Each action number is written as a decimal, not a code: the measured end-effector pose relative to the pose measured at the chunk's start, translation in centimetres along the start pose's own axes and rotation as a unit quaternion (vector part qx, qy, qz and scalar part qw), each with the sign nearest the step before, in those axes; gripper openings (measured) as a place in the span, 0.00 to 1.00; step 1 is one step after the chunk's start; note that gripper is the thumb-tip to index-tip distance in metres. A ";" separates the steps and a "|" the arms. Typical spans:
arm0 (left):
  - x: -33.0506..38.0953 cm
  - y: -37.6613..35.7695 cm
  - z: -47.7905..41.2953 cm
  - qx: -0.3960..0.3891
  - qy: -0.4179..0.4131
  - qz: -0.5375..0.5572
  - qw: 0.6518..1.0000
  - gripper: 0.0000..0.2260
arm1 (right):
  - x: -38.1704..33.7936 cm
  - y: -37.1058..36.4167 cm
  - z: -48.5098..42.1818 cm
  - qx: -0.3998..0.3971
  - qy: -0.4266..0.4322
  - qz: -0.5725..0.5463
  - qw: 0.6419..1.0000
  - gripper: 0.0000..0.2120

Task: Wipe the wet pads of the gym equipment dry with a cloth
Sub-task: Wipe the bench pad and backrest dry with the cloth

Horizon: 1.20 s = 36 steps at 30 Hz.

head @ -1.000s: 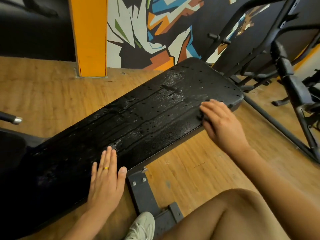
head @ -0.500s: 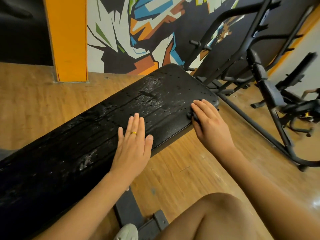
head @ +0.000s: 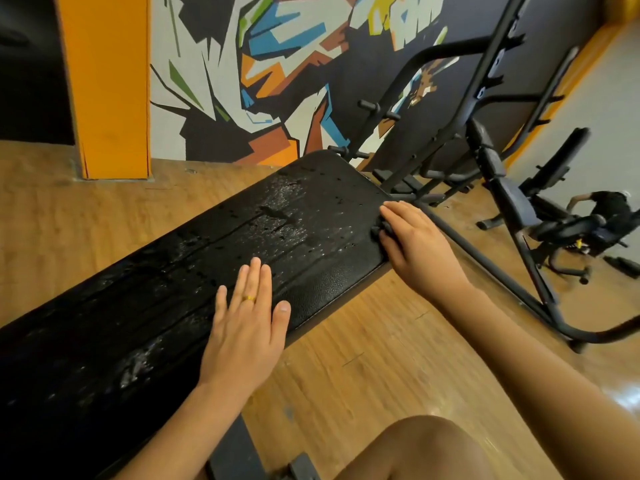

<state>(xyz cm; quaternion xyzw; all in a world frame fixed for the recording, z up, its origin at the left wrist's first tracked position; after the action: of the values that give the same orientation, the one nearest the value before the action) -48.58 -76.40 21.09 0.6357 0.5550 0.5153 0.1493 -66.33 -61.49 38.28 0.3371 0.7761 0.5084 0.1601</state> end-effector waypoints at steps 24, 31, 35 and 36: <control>-0.2 -0.2 -0.1 0.009 0.006 0.024 1.000 0.35 | 0.8 0.5 -4.4 -0.094 -0.082 -0.019 0.992 0.36; -0.4 -0.5 -0.2 0.015 0.011 0.025 1.000 0.34 | 0.1 0.0 -7.9 -0.104 0.016 0.053 0.993 0.26; -0.5 -0.6 -0.3 0.013 0.007 0.028 0.999 0.34 | 0.1 -1.1 -10.1 -0.144 0.026 0.017 0.989 0.27; -0.5 -0.6 -0.3 0.011 0.007 0.029 1.000 0.33 | 0.2 -1.1 -10.2 -0.150 0.029 0.015 0.988 0.27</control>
<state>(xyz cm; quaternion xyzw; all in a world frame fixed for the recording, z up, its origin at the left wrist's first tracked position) -49.10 -76.77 20.56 0.6494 0.5430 0.5177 0.1239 -72.92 -68.63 41.73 0.3058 0.6902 0.6309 0.1791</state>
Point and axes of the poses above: each hand's wrist, its own z-axis away from the middle knuckle, its own y-axis out of the back of the hand, x = y × z, the point moved 4 cm from there along -z, towards the middle knuckle, and after that the axes turned 10 degrees about -y, right-handed, at the moved point
